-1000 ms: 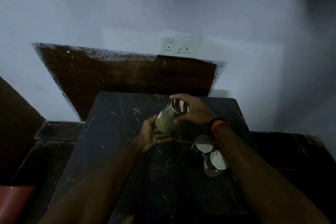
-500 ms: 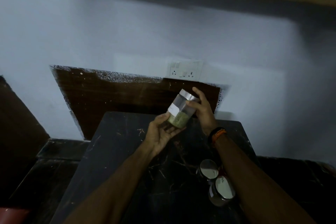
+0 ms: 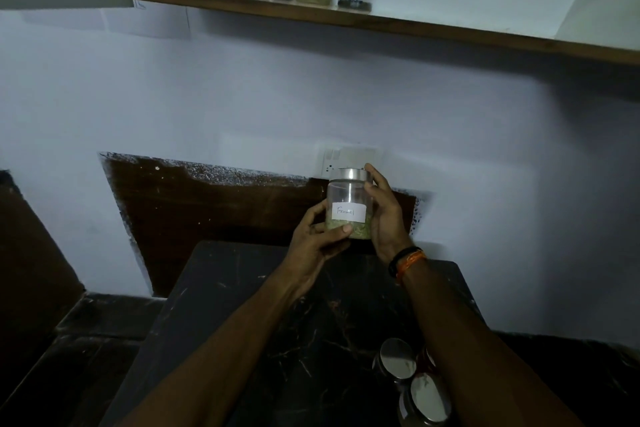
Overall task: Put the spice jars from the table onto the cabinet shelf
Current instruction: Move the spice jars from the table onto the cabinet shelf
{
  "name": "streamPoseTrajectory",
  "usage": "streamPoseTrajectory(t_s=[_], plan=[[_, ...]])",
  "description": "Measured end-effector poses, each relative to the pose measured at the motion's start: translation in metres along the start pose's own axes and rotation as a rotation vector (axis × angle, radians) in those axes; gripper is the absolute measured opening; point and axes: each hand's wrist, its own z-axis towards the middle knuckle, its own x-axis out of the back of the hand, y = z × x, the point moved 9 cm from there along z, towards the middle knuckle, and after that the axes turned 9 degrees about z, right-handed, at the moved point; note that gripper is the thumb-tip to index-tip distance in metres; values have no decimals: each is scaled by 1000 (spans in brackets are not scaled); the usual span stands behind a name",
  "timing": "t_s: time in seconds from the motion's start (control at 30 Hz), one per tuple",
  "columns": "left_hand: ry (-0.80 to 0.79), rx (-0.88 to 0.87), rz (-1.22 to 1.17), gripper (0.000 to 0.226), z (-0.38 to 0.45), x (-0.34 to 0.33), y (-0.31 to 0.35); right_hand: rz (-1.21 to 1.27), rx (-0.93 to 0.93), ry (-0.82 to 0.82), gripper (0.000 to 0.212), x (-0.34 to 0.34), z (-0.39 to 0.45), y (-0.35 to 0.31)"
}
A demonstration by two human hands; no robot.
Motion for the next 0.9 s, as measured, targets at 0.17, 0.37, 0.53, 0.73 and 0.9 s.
streamPoseTrajectory(t_s=[0.17, 0.37, 0.53, 0.73, 0.9], plan=[[11, -25, 62, 40, 14, -1, 31, 66, 50, -4, 44, -11, 10, -27], [27, -96, 169, 34, 34, -15, 86, 16, 155, -14, 43, -30, 27, -76], [-6, -161, 214, 31, 52, -31, 134, -3, 246, -42, 41, -50, 42, -125], [-52, -245, 233, 26, 75, -53, 194, -16, 332, -95, 44, -74, 57, -184], [-125, -313, 277, 31, 88, -75, 239, -15, 406, -110, 55, -89, 64, -226]])
